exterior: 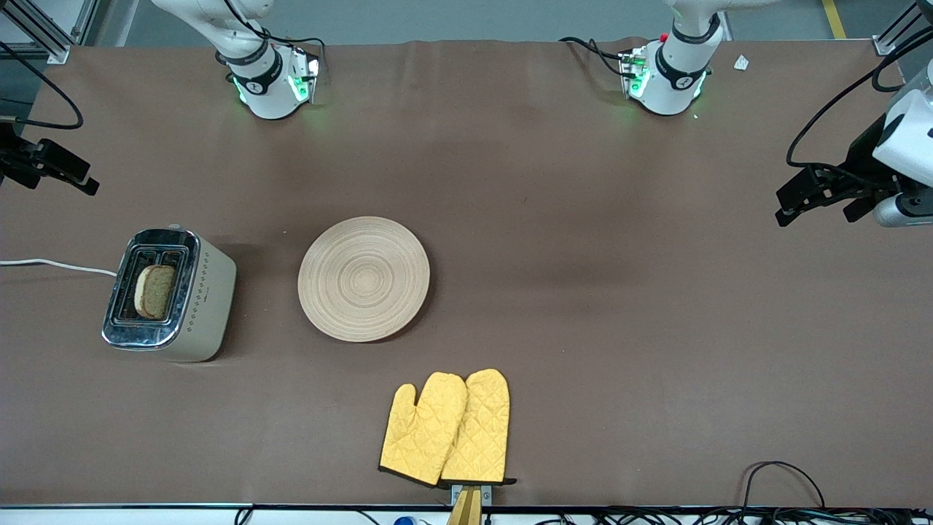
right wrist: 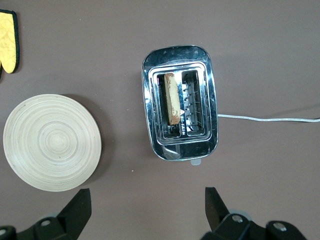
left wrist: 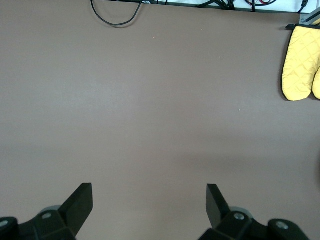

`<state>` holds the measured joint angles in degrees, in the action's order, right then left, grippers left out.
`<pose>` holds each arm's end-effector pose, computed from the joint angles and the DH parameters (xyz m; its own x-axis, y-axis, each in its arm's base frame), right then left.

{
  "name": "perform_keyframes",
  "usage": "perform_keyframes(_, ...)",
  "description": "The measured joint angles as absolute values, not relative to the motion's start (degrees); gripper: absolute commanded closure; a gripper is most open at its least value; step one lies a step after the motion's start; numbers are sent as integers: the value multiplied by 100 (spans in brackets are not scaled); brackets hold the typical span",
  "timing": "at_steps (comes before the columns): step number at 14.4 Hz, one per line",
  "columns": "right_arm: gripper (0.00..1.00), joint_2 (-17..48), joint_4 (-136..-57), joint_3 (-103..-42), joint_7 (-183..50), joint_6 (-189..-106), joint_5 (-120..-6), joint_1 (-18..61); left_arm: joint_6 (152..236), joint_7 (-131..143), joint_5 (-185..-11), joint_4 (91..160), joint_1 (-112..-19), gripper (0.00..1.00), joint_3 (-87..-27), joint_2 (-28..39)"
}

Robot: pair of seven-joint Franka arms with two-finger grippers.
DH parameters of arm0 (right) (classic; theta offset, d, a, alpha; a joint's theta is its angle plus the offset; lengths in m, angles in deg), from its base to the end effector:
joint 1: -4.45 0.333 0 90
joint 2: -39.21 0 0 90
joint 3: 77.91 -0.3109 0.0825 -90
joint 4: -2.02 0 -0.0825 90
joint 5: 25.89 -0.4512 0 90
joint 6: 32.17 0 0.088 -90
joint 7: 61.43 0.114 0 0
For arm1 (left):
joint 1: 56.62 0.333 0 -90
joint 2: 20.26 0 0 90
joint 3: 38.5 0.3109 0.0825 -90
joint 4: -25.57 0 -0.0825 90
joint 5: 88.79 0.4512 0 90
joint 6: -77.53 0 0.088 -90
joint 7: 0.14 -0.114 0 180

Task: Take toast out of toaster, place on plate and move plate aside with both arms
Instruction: 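Move the right gripper toward the toast in the silver toaster, then grasp the toast slice with the right gripper and lift it out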

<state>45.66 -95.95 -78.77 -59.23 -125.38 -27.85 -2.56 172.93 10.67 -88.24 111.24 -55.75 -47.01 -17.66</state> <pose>0.5886 -0.0593 0.6104 0.9887 -0.1471 0.0282 -0.1461 -0.9887 -0.0336 0.6410 -0.0828 0.6340 0.9908 0.0564 0.1229 0.0543 -0.9983 0.0205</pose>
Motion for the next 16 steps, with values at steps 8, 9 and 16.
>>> perform_keyframes(8,0,4553,-9649,-7865,-5924,-12535,-2760,-265,17269,1064,-8824,11122,-5572,0,-4701,-1758)
perform_keyframes(9,0,4511,-9701,-7855,-5924,-12526,-2752,-288,17264,1064,-8824,11122,-5572,0,-4701,-1757)
perform_keyframes(16,0,3161,-9977,-7832,-5931,-13067,-2746,-397,17239,1055,-8824,11122,-5572,0,-4702,-1734)
